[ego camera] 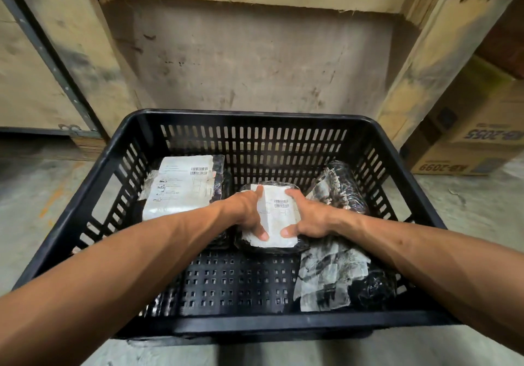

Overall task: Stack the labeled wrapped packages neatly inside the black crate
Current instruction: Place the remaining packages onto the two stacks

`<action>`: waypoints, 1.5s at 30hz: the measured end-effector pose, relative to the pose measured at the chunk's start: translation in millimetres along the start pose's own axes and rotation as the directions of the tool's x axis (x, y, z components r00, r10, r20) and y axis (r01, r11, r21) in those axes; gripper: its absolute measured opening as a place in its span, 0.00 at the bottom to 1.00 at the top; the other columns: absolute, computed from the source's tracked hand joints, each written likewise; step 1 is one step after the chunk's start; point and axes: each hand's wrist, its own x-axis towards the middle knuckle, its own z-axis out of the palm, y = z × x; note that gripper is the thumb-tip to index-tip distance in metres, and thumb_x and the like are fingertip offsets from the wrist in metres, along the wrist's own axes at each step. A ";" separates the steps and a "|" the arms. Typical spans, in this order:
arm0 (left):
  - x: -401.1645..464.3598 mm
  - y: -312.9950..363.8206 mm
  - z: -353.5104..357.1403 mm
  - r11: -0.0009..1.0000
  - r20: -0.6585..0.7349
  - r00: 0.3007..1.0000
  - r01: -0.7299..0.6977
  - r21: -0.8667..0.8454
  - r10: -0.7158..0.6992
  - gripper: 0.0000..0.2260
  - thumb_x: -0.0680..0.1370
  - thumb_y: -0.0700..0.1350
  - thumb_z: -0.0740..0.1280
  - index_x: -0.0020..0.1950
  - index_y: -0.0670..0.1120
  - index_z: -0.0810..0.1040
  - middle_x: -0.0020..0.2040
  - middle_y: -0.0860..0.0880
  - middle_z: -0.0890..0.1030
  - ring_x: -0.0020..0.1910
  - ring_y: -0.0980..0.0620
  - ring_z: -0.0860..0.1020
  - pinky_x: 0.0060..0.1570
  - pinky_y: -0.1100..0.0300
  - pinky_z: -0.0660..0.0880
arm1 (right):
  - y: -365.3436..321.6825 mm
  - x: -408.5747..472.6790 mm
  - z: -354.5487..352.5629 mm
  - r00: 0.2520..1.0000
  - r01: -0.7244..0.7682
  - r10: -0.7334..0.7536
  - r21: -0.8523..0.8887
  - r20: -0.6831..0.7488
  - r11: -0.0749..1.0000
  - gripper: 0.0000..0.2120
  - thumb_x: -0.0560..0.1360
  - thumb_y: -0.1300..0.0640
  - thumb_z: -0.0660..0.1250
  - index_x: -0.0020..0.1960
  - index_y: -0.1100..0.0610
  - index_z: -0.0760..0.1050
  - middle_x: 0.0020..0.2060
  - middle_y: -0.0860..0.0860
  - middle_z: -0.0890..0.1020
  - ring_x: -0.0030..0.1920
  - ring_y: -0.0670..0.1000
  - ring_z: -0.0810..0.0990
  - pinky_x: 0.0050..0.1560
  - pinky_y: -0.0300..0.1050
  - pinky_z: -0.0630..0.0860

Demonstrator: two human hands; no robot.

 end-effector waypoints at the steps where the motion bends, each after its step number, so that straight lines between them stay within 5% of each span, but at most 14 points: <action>1: 2.8 -0.1 1.4 1.000 -0.001 1.000 -0.002 0.025 0.002 0.58 0.70 0.50 0.81 0.83 0.47 0.40 0.82 0.45 0.60 0.79 0.44 0.59 0.77 0.53 0.57 | 0.6 3.9 2.6 1.000 0.000 0.000 -0.016 0.005 1.000 0.51 0.77 0.54 0.76 0.84 0.53 0.41 0.67 0.55 0.78 0.60 0.53 0.75 0.61 0.44 0.71; 7: 19.0 -4.4 15.5 0.993 -0.034 0.999 -0.031 0.113 0.035 0.59 0.67 0.55 0.82 0.84 0.47 0.43 0.76 0.43 0.69 0.75 0.44 0.65 0.74 0.54 0.61 | 1.2 16.2 14.8 0.998 -0.056 0.055 -0.145 -0.014 0.988 0.52 0.79 0.47 0.73 0.85 0.49 0.36 0.74 0.57 0.74 0.68 0.58 0.76 0.71 0.53 0.72; 10: 16.4 -3.5 19.3 0.989 -0.035 0.999 -0.011 0.150 0.016 0.59 0.68 0.57 0.80 0.84 0.48 0.42 0.79 0.37 0.63 0.75 0.40 0.66 0.73 0.50 0.64 | 1.3 14.8 16.1 0.997 -0.078 0.077 -0.164 -0.011 0.983 0.52 0.79 0.45 0.72 0.85 0.48 0.36 0.80 0.58 0.66 0.76 0.59 0.70 0.77 0.54 0.66; 12: 8.5 -3.4 18.7 0.958 -0.080 0.996 -0.012 0.288 0.036 0.51 0.69 0.60 0.77 0.83 0.45 0.55 0.80 0.33 0.57 0.75 0.35 0.65 0.72 0.47 0.66 | -2.0 12.0 14.7 0.995 -0.095 0.092 -0.189 -0.025 0.977 0.50 0.79 0.43 0.71 0.86 0.47 0.39 0.84 0.59 0.57 0.81 0.60 0.62 0.81 0.57 0.59; 15: -3.4 -5.5 14.6 0.761 -0.161 0.969 -0.037 0.648 0.185 0.41 0.69 0.72 0.67 0.67 0.40 0.77 0.70 0.40 0.73 0.70 0.41 0.66 0.69 0.47 0.67 | -9.8 6.3 11.1 0.998 -0.062 0.049 -0.313 -0.048 0.948 0.47 0.78 0.40 0.71 0.86 0.47 0.46 0.84 0.57 0.47 0.82 0.62 0.56 0.82 0.59 0.56; 17: -4.3 -8.9 12.9 0.698 -0.125 0.972 -0.051 0.715 0.199 0.47 0.71 0.74 0.62 0.75 0.38 0.69 0.76 0.37 0.69 0.76 0.39 0.62 0.75 0.44 0.61 | -9.4 3.8 9.7 1.000 0.021 -0.028 -0.446 -0.008 0.895 0.48 0.78 0.38 0.69 0.86 0.47 0.43 0.84 0.52 0.38 0.84 0.59 0.45 0.83 0.59 0.50; 19: -3.7 -10.6 12.0 0.697 -0.044 0.988 -0.072 0.713 0.147 0.51 0.74 0.74 0.58 0.81 0.35 0.54 0.82 0.36 0.52 0.81 0.38 0.52 0.79 0.41 0.50 | -3.9 3.0 9.6 0.994 0.098 -0.057 -0.535 0.092 0.839 0.47 0.81 0.36 0.62 0.85 0.48 0.35 0.82 0.50 0.30 0.83 0.55 0.34 0.83 0.59 0.42; 23: 1.8 -11.0 14.8 0.694 0.018 0.999 -0.037 0.719 0.034 0.50 0.77 0.73 0.54 0.82 0.38 0.39 0.82 0.38 0.39 0.82 0.41 0.40 0.79 0.44 0.38 | 4.2 9.4 12.0 0.975 0.164 -0.038 -0.591 0.219 0.790 0.44 0.84 0.35 0.52 0.81 0.51 0.24 0.77 0.54 0.23 0.81 0.55 0.28 0.81 0.54 0.35; 27: 5.9 -11.4 19.1 0.691 0.014 1.000 -0.003 0.723 -0.011 0.50 0.78 0.73 0.53 0.81 0.39 0.34 0.82 0.39 0.34 0.81 0.41 0.36 0.77 0.47 0.34 | 8.4 19.6 13.8 0.970 0.166 -0.018 -0.604 0.244 0.780 0.44 0.84 0.34 0.51 0.79 0.51 0.22 0.75 0.54 0.19 0.79 0.54 0.26 0.81 0.55 0.34; 35: 0.4 -16.7 20.9 0.683 -0.005 0.998 -0.037 0.729 0.059 0.50 0.77 0.74 0.51 0.82 0.39 0.36 0.82 0.38 0.37 0.82 0.40 0.39 0.78 0.47 0.37 | 2.6 15.0 6.6 0.968 0.181 -0.020 -0.641 0.250 0.746 0.43 0.83 0.33 0.49 0.81 0.51 0.25 0.77 0.53 0.23 0.81 0.55 0.29 0.82 0.57 0.36; 41: -22.8 -10.4 27.7 0.730 0.011 0.986 -0.129 0.671 0.164 0.43 0.81 0.70 0.45 0.82 0.38 0.42 0.83 0.36 0.44 0.81 0.36 0.46 0.80 0.42 0.46 | -4.9 -18.3 -28.7 0.973 0.187 -0.039 -0.680 0.227 0.709 0.37 0.84 0.34 0.50 0.86 0.48 0.42 0.84 0.52 0.40 0.84 0.57 0.45 0.83 0.57 0.45; 45: -56.0 14.0 29.2 0.858 0.131 0.953 -0.304 0.413 0.274 0.49 0.75 0.76 0.45 0.83 0.40 0.47 0.83 0.39 0.51 0.81 0.40 0.56 0.78 0.40 0.59 | -13.8 -56.2 -53.7 0.975 0.213 -0.112 -0.660 0.193 0.720 0.36 0.82 0.33 0.56 0.85 0.47 0.55 0.84 0.50 0.57 0.82 0.56 0.61 0.81 0.57 0.58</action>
